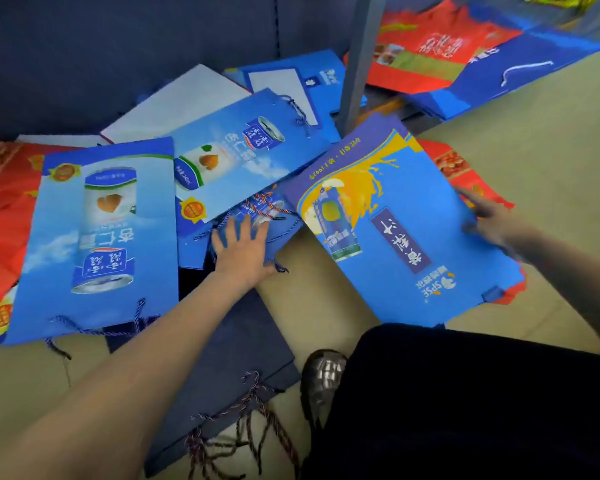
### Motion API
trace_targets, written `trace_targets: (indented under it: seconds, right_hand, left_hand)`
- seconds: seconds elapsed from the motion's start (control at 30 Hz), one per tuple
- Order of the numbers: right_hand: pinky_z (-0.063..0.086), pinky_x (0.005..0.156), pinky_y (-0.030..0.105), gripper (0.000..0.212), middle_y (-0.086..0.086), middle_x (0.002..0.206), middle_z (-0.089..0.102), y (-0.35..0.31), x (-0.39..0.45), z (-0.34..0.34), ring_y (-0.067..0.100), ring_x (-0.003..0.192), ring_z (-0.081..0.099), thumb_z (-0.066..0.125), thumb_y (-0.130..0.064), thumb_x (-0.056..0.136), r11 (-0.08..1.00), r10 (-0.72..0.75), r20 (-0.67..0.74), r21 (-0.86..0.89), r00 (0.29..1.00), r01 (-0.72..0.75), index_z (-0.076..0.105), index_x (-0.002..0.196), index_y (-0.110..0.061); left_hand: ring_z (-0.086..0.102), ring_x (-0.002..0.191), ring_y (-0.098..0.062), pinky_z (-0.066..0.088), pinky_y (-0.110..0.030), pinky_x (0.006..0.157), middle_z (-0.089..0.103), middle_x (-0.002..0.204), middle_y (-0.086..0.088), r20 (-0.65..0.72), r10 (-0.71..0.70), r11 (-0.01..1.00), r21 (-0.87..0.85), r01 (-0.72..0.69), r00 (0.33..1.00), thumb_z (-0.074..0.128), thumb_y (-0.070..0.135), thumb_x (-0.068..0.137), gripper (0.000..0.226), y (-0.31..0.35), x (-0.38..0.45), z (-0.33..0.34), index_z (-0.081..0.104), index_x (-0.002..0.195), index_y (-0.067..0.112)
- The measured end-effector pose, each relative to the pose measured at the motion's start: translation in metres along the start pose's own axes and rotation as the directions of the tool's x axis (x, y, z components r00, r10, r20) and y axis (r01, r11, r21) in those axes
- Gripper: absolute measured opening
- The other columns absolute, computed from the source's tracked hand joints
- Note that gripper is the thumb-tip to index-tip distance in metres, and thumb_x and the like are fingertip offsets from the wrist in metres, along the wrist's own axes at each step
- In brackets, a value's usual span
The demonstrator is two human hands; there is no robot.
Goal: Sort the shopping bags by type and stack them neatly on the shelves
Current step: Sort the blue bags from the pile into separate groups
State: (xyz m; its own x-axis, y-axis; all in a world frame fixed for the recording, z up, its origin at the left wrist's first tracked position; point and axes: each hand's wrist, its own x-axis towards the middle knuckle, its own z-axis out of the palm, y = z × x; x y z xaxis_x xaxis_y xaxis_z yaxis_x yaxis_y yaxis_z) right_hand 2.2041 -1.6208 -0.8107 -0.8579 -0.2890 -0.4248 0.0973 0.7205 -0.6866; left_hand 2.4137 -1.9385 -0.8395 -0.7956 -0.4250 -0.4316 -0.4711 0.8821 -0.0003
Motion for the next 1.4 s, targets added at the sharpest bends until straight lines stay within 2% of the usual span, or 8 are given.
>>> trace_targets:
  seconds: [0.23,0.37,0.57,0.93,1.1,1.2,1.3,1.4]
  right_hand:
    - [0.034,0.041,0.010,0.075,0.011,0.097,0.051,0.040,-0.021,-0.007,0.013,0.063,0.040,0.041,0.021,0.082,0.976,0.108,-0.033,-0.189,0.994,-0.112,0.031,0.144,-0.019]
    - [0.039,0.073,0.027,0.072,0.025,0.133,0.046,0.030,-0.003,0.027,0.030,0.101,0.051,0.041,0.012,0.086,0.948,0.116,-0.075,-0.288,0.990,-0.133,0.026,0.148,-0.020]
    - [0.037,0.070,0.028,0.073,0.023,0.141,0.037,0.008,0.023,0.063,0.036,0.110,0.051,0.035,0.008,0.088,0.918,0.086,-0.028,-0.386,0.996,-0.090,0.015,0.150,-0.026]
    - [0.028,0.106,0.045,0.068,0.024,0.142,0.028,-0.036,0.045,0.101,0.042,0.130,0.028,0.050,-0.004,0.088,0.836,0.014,-0.068,-0.547,0.998,-0.049,0.023,0.148,-0.021]
    - [0.036,0.092,0.030,0.067,0.014,0.144,0.036,-0.102,0.035,0.145,0.026,0.122,0.045,0.057,-0.014,0.092,0.991,-0.119,0.162,0.073,0.979,0.109,0.021,0.148,-0.018]
    - [0.042,0.087,0.026,0.075,0.012,0.146,0.034,-0.127,0.028,0.184,0.022,0.119,0.045,0.062,-0.016,0.089,0.983,-0.116,0.255,0.171,0.960,0.073,0.017,0.149,-0.014]
    - [0.040,0.099,0.036,0.078,0.017,0.144,0.033,-0.149,0.026,0.203,0.030,0.126,0.042,0.067,-0.028,0.085,0.995,-0.062,0.151,-0.071,0.987,0.074,0.022,0.146,-0.011]
    - [0.032,0.103,0.039,0.073,0.021,0.142,0.030,-0.176,0.012,0.215,0.038,0.128,0.039,0.064,-0.031,0.086,0.951,-0.197,0.109,-0.222,0.974,0.217,0.025,0.144,-0.010]
  left_hand:
    - [-0.016,0.141,-0.039,0.000,-0.067,0.106,-0.016,0.156,-0.007,-0.036,0.003,0.992,0.129,0.001,0.999,0.050,0.019,0.096,0.073,0.028,0.015,0.027,0.001,0.149,0.030]
    - [-0.015,0.141,-0.040,0.003,-0.067,0.106,-0.016,0.156,-0.009,-0.019,-0.011,0.983,0.185,0.014,1.000,0.050,0.017,0.097,0.076,0.017,0.020,0.028,-0.004,0.149,0.029]
    - [-0.014,0.142,-0.039,0.010,-0.066,0.107,-0.018,0.156,-0.009,-0.024,0.012,0.971,0.240,-0.006,1.000,0.047,0.038,0.096,0.076,0.001,0.029,0.026,-0.006,0.149,0.027]
    - [-0.010,0.142,-0.039,0.014,-0.063,0.108,-0.015,0.156,-0.014,-0.042,0.076,0.974,0.218,-0.065,0.996,0.048,0.053,0.089,0.087,0.001,0.023,0.018,-0.008,0.149,0.025]
    - [0.025,0.137,-0.029,0.030,-0.046,0.104,0.021,0.153,-0.007,-0.192,0.204,0.978,0.087,-0.191,0.960,0.039,0.044,0.095,0.058,-0.015,0.000,0.008,0.025,0.145,0.018]
    - [0.056,0.111,-0.031,0.045,-0.041,0.088,0.056,0.127,-0.010,-0.389,0.315,0.948,0.078,-0.310,0.866,0.041,0.033,0.087,0.043,-0.041,-0.018,0.003,0.059,0.118,0.009]
    - [0.059,0.109,-0.033,0.040,-0.042,0.091,0.062,0.118,-0.012,-0.418,0.235,0.972,0.102,-0.212,0.878,0.042,0.033,0.077,0.046,-0.077,-0.030,0.002,0.064,0.109,0.010]
    - [0.034,0.135,-0.033,0.024,-0.052,0.107,0.040,0.144,-0.014,-0.375,0.015,1.000,-0.005,-0.018,0.927,0.054,0.034,0.087,0.052,-0.108,-0.042,0.003,0.049,0.133,0.012]
